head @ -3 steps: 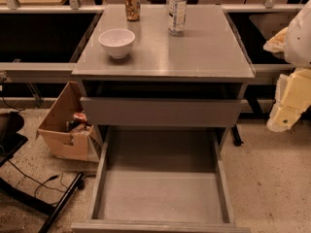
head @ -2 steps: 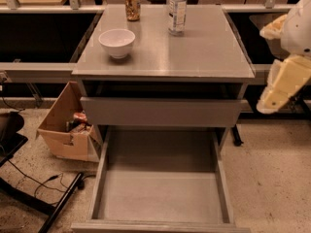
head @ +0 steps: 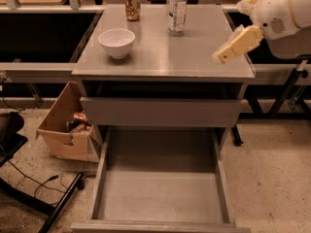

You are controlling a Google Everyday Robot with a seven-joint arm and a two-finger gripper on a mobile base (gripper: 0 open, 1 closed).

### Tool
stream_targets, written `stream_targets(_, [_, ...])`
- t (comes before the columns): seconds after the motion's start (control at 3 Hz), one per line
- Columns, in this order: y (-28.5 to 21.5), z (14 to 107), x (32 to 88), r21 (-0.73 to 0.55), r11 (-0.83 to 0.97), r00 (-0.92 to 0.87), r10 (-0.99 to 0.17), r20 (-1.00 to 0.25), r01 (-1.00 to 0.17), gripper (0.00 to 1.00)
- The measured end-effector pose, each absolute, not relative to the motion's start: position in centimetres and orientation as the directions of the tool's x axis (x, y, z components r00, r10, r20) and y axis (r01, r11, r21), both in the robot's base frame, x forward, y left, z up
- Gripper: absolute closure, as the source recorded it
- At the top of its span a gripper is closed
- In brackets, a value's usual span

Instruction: Place blue plastic bottle into middle drawer

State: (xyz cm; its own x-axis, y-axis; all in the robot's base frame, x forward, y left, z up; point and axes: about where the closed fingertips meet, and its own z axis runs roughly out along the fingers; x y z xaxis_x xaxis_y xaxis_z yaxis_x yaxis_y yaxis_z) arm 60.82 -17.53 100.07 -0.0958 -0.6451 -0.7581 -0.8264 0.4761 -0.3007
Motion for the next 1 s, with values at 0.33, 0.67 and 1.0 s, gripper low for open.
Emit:
stream_targets(0.33, [-14.51,101.43,67.41,-0.222,0.611,-0.088,-0.435,-0.896,-0.760,0.00])
stream_targets(0.67, [-14.89,102.22,67.96,-0.246,0.629,-0.070,-0.433,-0.899,-0.737,0.00])
stream_targets(1.0, [-14.89,102.22,67.97,-0.246,0.629,-0.070,-0.433,-0.899,-0.737,0.00])
